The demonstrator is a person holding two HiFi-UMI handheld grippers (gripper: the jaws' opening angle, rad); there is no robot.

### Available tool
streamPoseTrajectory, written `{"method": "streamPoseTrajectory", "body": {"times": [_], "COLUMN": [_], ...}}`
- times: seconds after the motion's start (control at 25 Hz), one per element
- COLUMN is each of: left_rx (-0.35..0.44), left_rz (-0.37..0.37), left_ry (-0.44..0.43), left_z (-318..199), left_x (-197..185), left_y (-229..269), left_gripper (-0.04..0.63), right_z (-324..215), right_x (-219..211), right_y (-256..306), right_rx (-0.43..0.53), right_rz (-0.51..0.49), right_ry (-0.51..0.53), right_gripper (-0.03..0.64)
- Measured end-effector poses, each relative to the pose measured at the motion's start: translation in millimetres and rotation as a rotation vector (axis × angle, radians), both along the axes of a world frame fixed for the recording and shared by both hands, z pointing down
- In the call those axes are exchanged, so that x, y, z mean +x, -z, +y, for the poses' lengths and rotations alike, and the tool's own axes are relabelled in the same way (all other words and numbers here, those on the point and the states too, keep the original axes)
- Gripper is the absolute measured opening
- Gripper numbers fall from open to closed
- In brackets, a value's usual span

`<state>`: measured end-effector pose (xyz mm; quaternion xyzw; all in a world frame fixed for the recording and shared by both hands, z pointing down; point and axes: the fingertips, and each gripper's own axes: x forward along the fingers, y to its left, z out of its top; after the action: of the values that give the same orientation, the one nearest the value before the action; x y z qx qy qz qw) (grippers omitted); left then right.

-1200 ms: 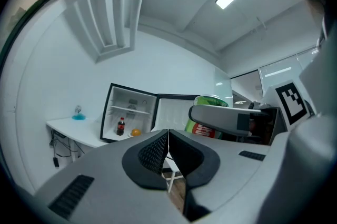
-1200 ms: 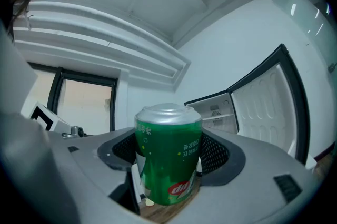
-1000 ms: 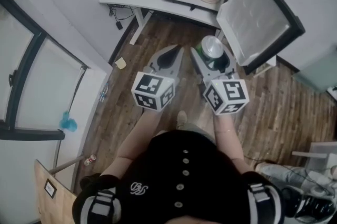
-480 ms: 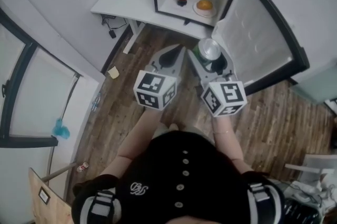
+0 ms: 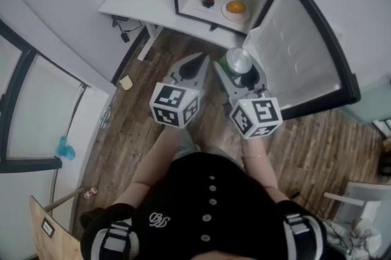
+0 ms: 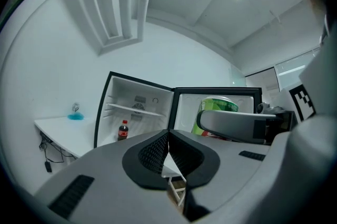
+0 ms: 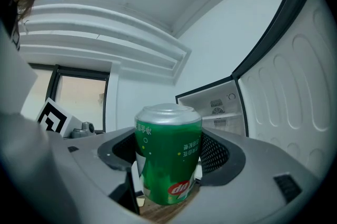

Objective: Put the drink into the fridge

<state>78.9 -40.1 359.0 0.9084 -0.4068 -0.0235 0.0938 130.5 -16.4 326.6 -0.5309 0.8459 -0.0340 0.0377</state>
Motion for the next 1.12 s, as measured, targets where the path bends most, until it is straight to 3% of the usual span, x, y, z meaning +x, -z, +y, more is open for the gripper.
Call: {"method": "streamPoseTrajectory", "body": {"times": [0.64, 1.12], "left_rx": [0.012, 0.019], "left_rz": [-0.005, 0.009], "left_ry": [-0.019, -0.082], "left_z": [-110.1, -200.8], "left_x": [-10.0, -14.6], "left_y": [4.7, 14.8], "left_gripper": [0.008, 0.008], "right_z": [-107.8, -193.7], "right_x": [-4.8, -12.5], "right_y": [9.8, 20.2], "right_rx": [0.035, 0.042], "right_rz": [0.002, 0.022], "right_ry": [-0.028, -0.093], "right_gripper": [0.331, 0.331]}}
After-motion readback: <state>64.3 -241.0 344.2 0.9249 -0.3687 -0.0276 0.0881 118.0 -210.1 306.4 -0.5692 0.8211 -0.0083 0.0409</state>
